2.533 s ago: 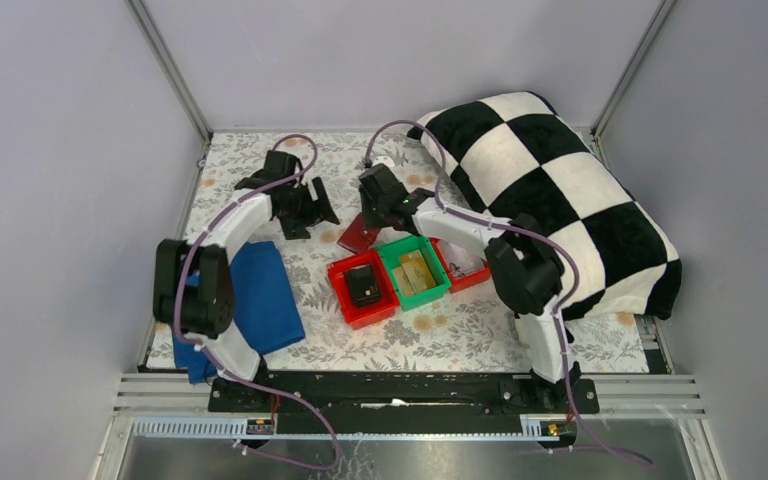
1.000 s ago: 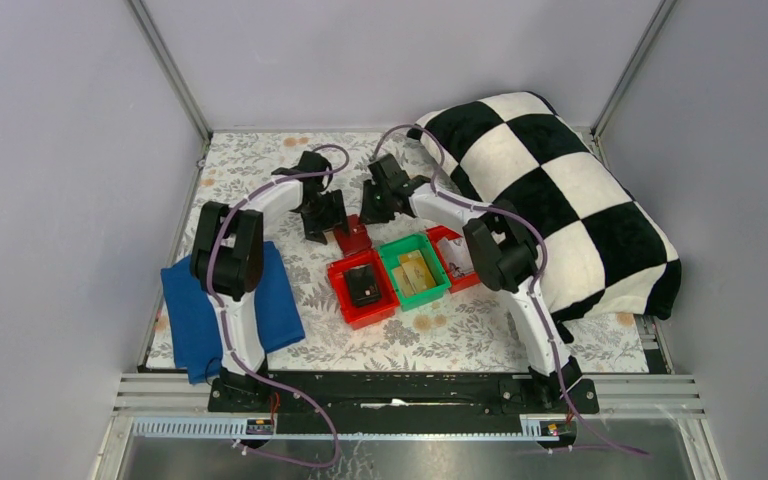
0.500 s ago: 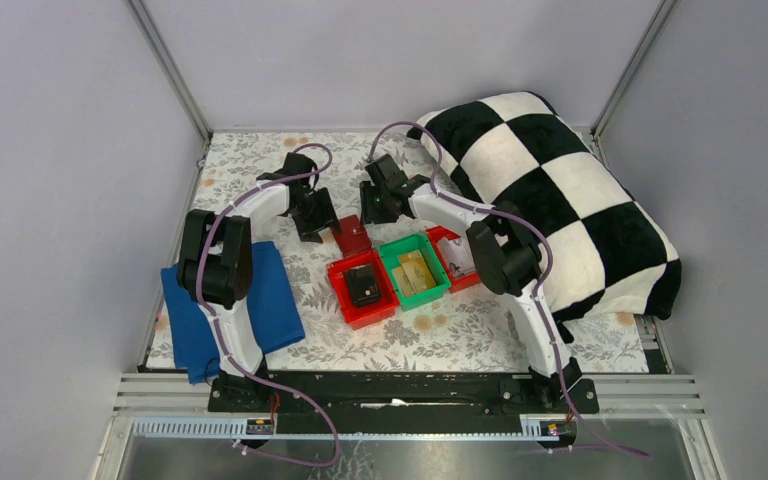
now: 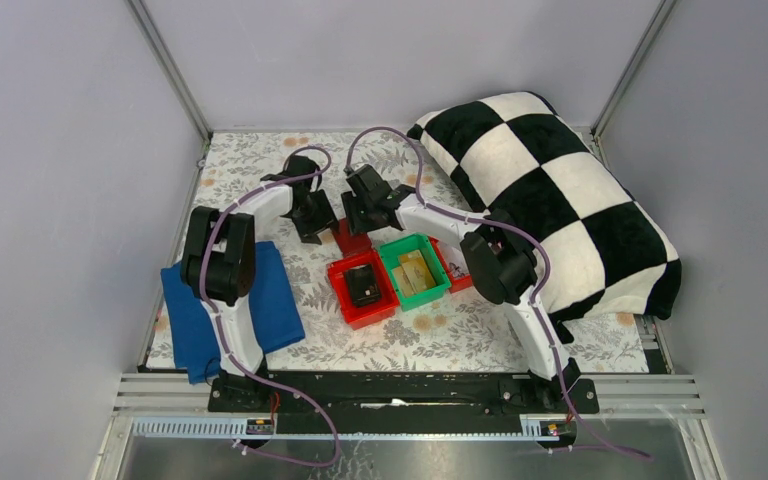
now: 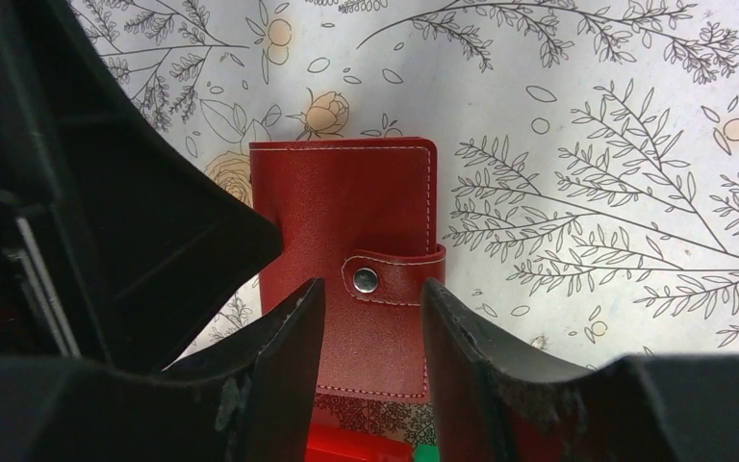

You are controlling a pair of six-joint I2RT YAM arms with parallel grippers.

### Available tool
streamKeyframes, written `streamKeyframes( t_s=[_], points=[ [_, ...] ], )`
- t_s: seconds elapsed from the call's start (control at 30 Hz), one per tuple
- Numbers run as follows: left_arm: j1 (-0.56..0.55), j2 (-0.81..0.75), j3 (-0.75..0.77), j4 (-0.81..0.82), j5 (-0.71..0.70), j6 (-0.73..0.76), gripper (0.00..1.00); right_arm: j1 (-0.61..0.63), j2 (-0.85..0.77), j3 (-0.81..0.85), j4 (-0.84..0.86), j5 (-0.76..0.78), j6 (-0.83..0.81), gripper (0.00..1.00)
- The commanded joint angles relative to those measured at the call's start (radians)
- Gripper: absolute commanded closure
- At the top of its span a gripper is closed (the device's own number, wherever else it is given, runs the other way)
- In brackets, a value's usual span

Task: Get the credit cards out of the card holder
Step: Open the card holder at the center of the board.

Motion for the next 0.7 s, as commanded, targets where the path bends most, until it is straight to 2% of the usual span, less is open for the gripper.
streamKeyframes(
  t_s=[0.0, 0.27, 0.67],
  points=[
    [-0.005, 0.015, -0.001, 0.051, -0.005, -0.035, 0.43, 0.012, -0.045, -0.008, 0.044, 0.019, -0.014, 0.51],
    [-0.007, 0.058, -0.001, 0.058, 0.032, -0.052, 0.43, 0.023, -0.005, 0.013, 0.023, 0.046, -0.026, 0.51],
    [-0.004, 0.044, -0.010, 0.059, 0.034, -0.046, 0.43, 0.031, 0.017, -0.063, 0.024, 0.150, -0.058, 0.53]
  ],
)
